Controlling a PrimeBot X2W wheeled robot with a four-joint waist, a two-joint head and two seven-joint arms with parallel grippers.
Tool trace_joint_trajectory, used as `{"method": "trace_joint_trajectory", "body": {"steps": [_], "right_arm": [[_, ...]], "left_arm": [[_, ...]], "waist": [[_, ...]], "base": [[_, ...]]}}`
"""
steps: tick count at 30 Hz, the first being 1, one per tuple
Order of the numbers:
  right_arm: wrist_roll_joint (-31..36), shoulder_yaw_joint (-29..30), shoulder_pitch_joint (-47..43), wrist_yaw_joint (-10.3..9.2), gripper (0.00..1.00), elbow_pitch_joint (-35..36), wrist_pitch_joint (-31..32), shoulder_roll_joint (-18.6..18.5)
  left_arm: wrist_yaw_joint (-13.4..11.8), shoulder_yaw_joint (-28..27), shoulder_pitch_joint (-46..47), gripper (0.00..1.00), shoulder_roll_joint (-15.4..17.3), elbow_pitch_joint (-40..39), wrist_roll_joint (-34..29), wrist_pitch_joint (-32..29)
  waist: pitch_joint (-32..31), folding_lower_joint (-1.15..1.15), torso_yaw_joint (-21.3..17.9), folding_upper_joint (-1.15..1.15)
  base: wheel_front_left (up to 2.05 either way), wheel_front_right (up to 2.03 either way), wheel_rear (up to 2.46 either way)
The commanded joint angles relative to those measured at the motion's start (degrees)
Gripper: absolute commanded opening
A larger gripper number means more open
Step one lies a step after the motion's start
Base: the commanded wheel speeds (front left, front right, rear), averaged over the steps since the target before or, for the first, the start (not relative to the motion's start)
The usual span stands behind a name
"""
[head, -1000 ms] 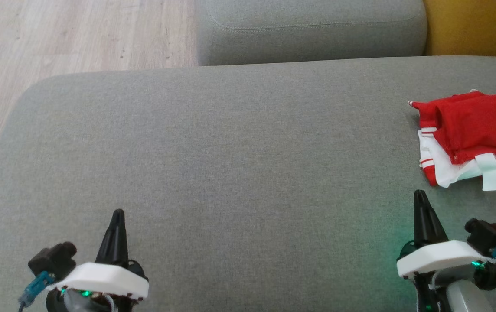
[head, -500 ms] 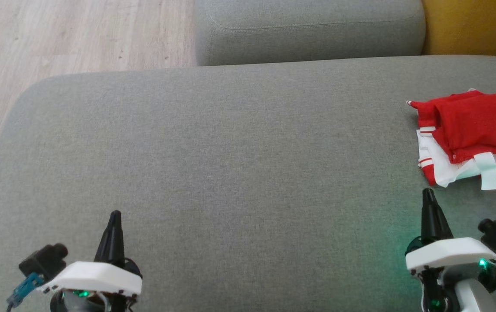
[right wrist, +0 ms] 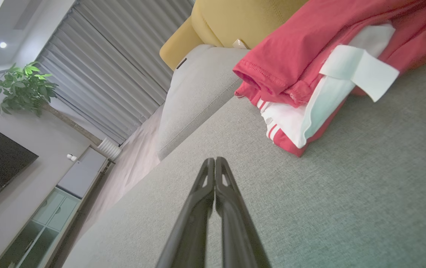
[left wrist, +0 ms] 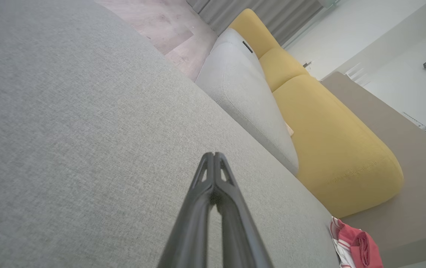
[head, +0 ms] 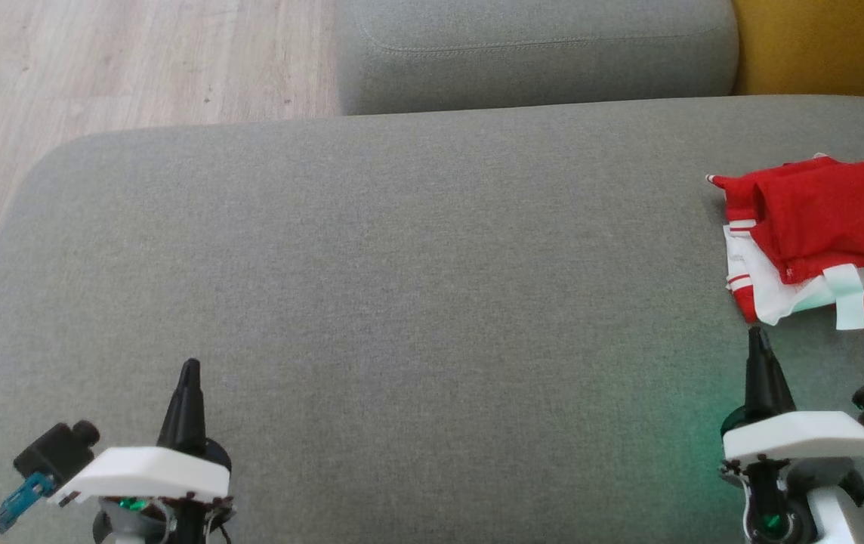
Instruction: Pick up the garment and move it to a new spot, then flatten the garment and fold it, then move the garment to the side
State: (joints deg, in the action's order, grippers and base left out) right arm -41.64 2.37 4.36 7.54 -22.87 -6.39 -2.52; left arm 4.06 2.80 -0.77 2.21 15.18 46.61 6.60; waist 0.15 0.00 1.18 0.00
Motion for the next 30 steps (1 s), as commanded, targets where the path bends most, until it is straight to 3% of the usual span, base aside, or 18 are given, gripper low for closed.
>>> {"method": "trace_joint_trajectory", "body": {"steps": [1, 30], "right_arm": [[-1.5, -0.05, 2.46, -0.02, 0.0, 2.37, 0.35, -0.17], [-20.19, 1.55, 2.22, -0.03, 0.0, 4.84, 5.13, -0.24]], "left_arm": [[0.56, -1.46, 3.08, 0.0, 0.33, -1.64, 1.27, -0.26], [1.65, -4.46, 4.57, 0.0, 0.46, -1.44, 18.16, -5.15]], "waist": [[0.0, 0.0, -0.01, 0.0], [0.01, 0.0, -0.46, 0.0]], "base": [[0.0, 0.0, 0.0], [0.0, 0.0, 0.0]]}}
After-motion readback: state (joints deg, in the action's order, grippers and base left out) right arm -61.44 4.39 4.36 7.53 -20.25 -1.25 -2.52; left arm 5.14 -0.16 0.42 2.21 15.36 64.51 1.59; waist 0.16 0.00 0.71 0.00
